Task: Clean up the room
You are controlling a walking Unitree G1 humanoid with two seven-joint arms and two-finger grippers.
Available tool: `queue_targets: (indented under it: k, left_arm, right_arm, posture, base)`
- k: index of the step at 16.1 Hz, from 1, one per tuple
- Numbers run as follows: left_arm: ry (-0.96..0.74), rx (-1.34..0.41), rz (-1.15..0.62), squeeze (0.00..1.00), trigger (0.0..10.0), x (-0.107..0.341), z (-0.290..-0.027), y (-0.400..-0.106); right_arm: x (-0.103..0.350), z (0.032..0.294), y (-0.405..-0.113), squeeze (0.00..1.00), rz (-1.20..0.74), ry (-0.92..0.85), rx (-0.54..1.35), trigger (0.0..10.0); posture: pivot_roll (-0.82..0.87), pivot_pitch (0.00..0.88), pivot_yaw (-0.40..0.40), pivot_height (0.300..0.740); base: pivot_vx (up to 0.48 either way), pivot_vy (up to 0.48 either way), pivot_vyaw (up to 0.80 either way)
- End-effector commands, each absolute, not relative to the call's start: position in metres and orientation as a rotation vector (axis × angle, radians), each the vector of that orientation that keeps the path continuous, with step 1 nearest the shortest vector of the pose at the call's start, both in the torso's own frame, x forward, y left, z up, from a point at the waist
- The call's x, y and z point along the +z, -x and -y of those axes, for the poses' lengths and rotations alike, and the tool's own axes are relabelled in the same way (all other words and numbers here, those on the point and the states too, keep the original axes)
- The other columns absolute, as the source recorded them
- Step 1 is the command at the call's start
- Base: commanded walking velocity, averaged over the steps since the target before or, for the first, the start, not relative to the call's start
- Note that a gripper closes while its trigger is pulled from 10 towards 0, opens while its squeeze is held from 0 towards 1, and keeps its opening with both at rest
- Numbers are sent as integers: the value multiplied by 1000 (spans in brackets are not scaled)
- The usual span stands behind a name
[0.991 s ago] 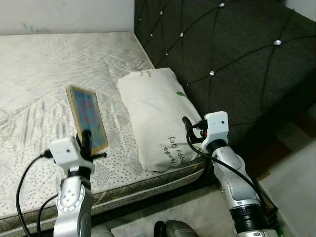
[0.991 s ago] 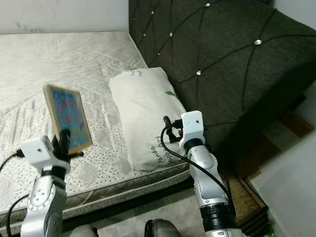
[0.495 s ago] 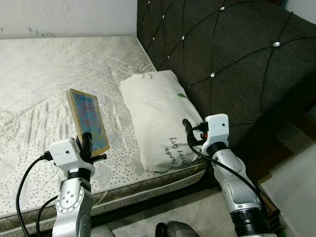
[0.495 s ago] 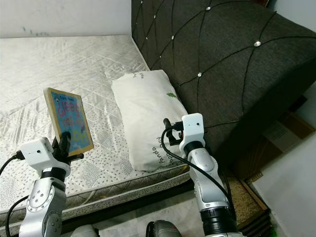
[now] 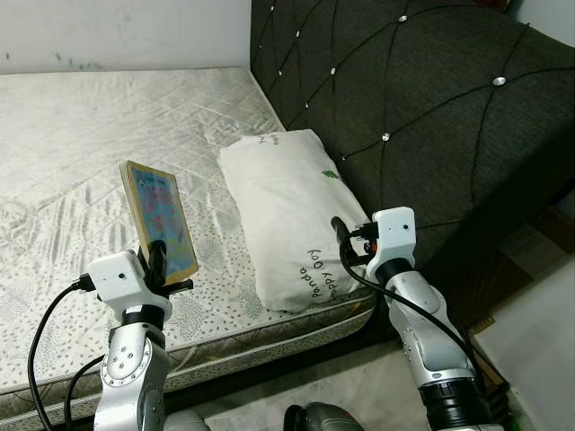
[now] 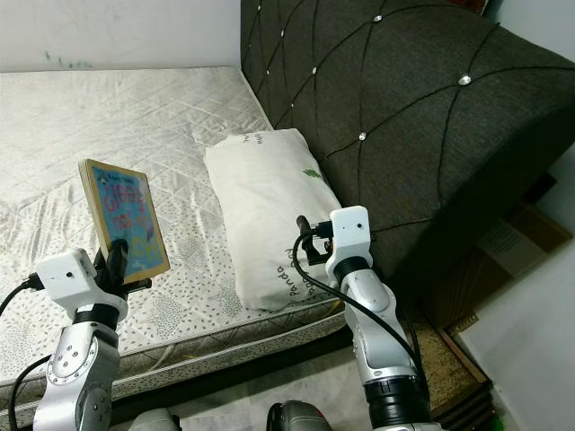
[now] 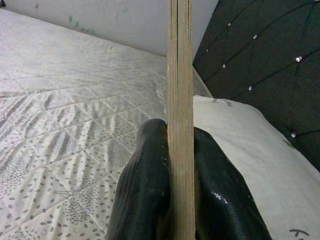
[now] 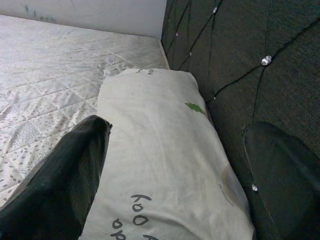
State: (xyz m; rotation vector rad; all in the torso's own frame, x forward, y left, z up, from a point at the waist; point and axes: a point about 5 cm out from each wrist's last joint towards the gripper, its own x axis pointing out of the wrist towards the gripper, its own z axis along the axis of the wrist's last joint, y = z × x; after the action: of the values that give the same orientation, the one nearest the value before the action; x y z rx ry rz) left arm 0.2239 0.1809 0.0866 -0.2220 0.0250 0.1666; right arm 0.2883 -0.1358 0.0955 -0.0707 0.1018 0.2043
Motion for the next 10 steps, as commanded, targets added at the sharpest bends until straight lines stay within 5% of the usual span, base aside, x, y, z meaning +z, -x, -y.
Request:
queue_targets:
  k: [1,10]
  left_arm:
    - [220,154,20,0,10000,97,-178,-229]
    - [230,166,19,0,10000,97,-177,-229]
  right_arm:
    - [102,137,-291,0,-83,79,211,10000]
    - [103,137,-292,0,-80,86,224,10000]
  posture:
    - [3,0,-84,735]
    - [1,0,-89,652]
  base:
    - [0,0,0]
    - [0,0,0]
